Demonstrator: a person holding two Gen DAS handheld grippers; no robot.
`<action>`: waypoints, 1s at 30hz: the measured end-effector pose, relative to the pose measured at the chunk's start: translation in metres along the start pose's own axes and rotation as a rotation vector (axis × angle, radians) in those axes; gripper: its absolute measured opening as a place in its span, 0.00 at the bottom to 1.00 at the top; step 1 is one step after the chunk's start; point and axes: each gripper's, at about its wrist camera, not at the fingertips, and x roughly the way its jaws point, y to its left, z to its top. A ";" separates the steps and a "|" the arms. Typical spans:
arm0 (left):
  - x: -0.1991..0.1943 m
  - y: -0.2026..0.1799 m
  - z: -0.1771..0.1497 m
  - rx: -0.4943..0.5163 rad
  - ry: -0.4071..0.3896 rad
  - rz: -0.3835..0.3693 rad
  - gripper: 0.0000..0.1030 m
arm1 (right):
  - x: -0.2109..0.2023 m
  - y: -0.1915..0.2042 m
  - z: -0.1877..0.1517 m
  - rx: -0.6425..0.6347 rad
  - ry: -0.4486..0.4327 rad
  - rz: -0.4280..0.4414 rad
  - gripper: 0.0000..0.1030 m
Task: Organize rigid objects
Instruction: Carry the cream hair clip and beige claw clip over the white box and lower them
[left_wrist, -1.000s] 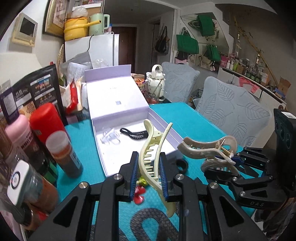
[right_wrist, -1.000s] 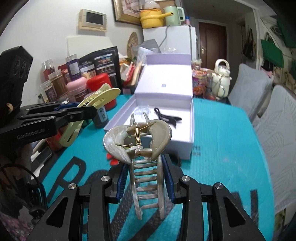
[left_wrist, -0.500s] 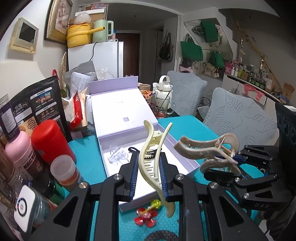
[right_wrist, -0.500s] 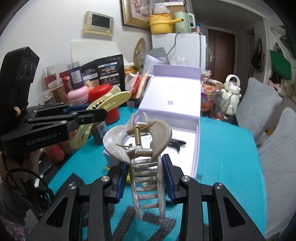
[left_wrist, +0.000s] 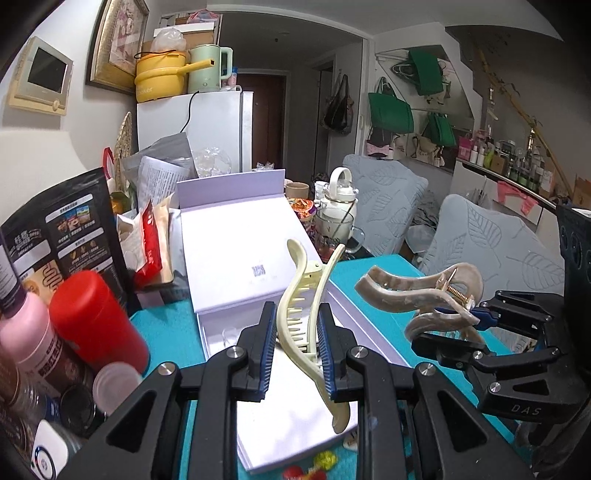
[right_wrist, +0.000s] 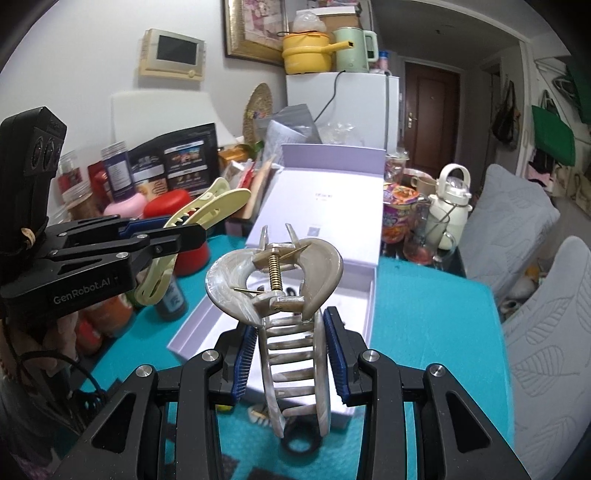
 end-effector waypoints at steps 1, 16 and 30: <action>0.003 0.000 0.003 0.000 -0.003 0.002 0.21 | 0.002 -0.002 0.002 0.001 -0.001 -0.003 0.35; 0.049 0.014 0.037 -0.023 -0.027 0.026 0.21 | 0.044 -0.027 0.038 0.011 -0.019 0.004 0.35; 0.095 0.034 0.027 -0.045 0.060 0.075 0.21 | 0.091 -0.040 0.048 0.040 0.001 0.004 0.35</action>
